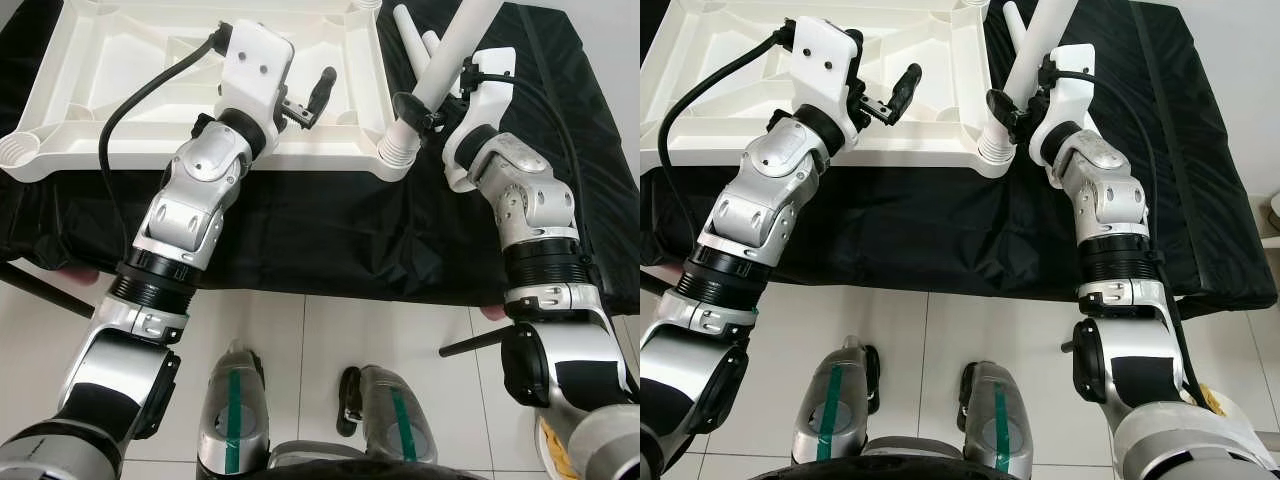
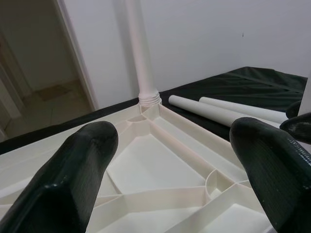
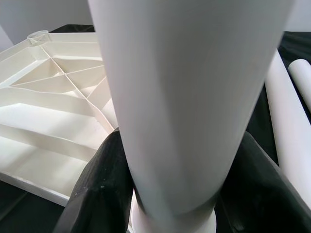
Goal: Building children table
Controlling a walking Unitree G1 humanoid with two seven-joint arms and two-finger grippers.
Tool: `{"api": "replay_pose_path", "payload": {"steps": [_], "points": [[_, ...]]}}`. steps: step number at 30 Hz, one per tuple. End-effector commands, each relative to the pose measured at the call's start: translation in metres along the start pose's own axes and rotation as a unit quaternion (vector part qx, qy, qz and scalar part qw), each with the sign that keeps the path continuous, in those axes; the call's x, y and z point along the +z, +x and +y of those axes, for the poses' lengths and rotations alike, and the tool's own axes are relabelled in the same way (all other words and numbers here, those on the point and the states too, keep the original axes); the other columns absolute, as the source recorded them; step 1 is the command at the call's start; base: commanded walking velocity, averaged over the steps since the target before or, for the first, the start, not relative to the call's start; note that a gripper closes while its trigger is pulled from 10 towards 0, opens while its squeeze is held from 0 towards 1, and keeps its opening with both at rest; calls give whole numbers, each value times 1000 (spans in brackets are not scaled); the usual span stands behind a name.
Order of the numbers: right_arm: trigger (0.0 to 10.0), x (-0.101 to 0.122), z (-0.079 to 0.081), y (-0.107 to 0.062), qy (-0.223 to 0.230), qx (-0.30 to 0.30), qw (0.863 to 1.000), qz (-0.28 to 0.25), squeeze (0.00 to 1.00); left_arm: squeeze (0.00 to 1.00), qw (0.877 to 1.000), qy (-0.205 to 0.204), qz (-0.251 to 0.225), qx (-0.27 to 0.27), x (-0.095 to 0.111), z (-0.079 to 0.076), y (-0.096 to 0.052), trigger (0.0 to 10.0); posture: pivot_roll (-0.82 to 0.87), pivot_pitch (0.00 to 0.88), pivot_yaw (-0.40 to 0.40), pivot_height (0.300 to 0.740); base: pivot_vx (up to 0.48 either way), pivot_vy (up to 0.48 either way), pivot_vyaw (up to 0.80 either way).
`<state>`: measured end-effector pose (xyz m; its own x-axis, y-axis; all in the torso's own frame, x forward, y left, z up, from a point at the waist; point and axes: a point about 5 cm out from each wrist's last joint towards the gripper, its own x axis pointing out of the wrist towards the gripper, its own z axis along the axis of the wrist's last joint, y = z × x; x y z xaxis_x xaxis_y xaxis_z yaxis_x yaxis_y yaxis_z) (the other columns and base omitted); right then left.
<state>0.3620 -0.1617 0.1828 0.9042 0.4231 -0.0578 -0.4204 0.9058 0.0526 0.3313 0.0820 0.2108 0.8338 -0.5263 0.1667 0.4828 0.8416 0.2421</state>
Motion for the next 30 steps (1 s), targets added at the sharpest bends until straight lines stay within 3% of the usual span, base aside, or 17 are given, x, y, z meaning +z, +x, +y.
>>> {"api": "replay_pose_path", "payload": {"steps": [1,17,21,30], "points": [[10000,-4,-1,2,0,-4,1000,11,0,0,1000,4,4,0,-1,0,-1,10000,45,18,-46,740,0,0,0],[10000,-17,7,12,10,5,999,41,0,0,1000,5,2,2,1,1,-4,10000,50,32,-51,740,0,0,0],[10000,-17,9,15,0,11,999,41,0,0,994,5,40,-102,-15,-21,-17,10000,49,33,-50,740,0,0,0],[10000,-17,8,14,0,12,999,40,0,0,982,28,77,-173,-34,-39,-36,10000,47,38,-47,740,0,0,0]]}}
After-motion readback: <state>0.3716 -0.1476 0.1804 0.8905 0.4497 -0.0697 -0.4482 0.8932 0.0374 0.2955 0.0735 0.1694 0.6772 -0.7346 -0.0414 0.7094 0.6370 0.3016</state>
